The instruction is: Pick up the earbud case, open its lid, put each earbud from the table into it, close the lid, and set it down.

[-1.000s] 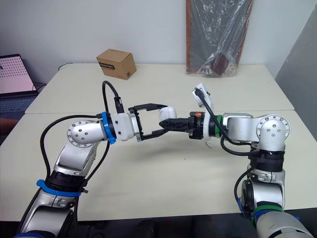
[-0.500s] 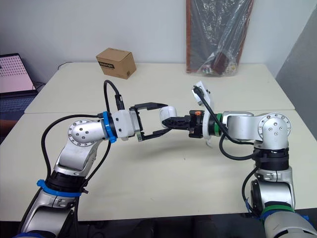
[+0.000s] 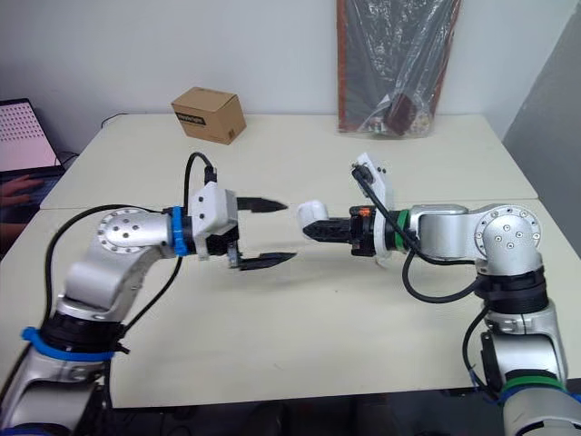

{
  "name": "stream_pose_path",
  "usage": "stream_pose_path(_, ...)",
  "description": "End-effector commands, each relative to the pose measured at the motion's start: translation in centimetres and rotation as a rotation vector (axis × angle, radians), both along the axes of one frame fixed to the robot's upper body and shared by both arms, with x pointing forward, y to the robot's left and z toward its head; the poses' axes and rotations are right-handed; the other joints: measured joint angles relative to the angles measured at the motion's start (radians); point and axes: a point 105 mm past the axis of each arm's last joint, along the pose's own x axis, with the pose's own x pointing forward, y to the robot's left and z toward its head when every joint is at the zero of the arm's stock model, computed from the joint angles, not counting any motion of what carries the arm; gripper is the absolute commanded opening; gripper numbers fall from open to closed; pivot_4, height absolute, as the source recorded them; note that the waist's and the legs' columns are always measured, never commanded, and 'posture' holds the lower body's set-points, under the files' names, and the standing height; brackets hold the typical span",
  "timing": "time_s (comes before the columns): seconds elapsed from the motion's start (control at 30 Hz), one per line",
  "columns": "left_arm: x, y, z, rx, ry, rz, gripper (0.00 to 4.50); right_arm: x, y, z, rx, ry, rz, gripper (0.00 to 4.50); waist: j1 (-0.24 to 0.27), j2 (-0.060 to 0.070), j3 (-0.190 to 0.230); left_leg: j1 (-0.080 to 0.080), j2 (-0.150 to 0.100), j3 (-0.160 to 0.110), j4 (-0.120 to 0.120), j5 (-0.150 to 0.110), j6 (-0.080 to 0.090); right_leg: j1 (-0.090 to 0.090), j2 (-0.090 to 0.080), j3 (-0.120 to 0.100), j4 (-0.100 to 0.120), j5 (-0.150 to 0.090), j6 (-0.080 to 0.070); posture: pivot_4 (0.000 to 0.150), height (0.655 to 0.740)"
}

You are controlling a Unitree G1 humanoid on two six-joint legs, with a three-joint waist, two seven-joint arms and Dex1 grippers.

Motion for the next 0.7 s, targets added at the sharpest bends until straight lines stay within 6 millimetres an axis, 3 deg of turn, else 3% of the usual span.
stream_pose_path(0.03, -0.9, -0.1, 1.2, -0.011, 0.117, -0.049, 4.49, -0.4, 0.8, 1.3, -0.098, -0.197, 0.068, 0.79, -0.001, 0.0, 0.0, 0.0, 0.0, 0.0, 0.0, 0.0, 0.0, 0.0, 0.0, 0.0, 0.0, 0.0, 0.0, 0.15, 0.74)
stream_pose_path(0.3, -0.2, -0.9, 1.4, 0.05, 0.176, -0.094, 4.49, -1.5, 1.6, -0.1, -0.408, -0.502, 0.297, 0.79, 0.003, 0.0, 0.0, -0.001, 0.0, 0.0, 0.0, 0.0, 0.0, -0.001, 0.0, 0.0, -0.002, 0.0, 0.0, 0.15, 0.74)
stream_pose_path(0.4, -0.1, -1.3, 1.6, 0.053, 0.16, -0.117, 3.9, -1.4, 1.7, -0.5, -0.468, -0.539, 0.347, 0.79, 0.004, 0.0, 0.0, -0.001, 0.0, 0.0, 0.0, 0.0, 0.0, -0.001, 0.0, 0.0, -0.002, 0.0, 0.0, 0.15, 0.74)
stream_pose_path(0.5, 0.0, -1.4, 1.5, 0.068, 0.148, -0.127, 3.04, -1.4, 1.8, -0.8, -0.496, -0.548, 0.389, 0.79, 0.004, 0.0, 0.0, -0.001, 0.0, 0.0, 0.0, 0.0, 0.0, -0.001, 0.0, 0.0, -0.001, 0.0, 0.0, 0.15, 0.74)
stream_pose_path(0.7, -0.3, -1.9, 1.5, 0.099, 0.132, -0.16, 3.04, -1.2, 2.2, -1.2, -0.537, -0.52, 0.424, 0.79, 0.005, 0.0, 0.0, -0.001, 0.0, 0.0, 0.001, 0.0, 0.0, -0.001, -0.001, 0.0, -0.001, 0.001, -0.001, 0.15, 0.74)
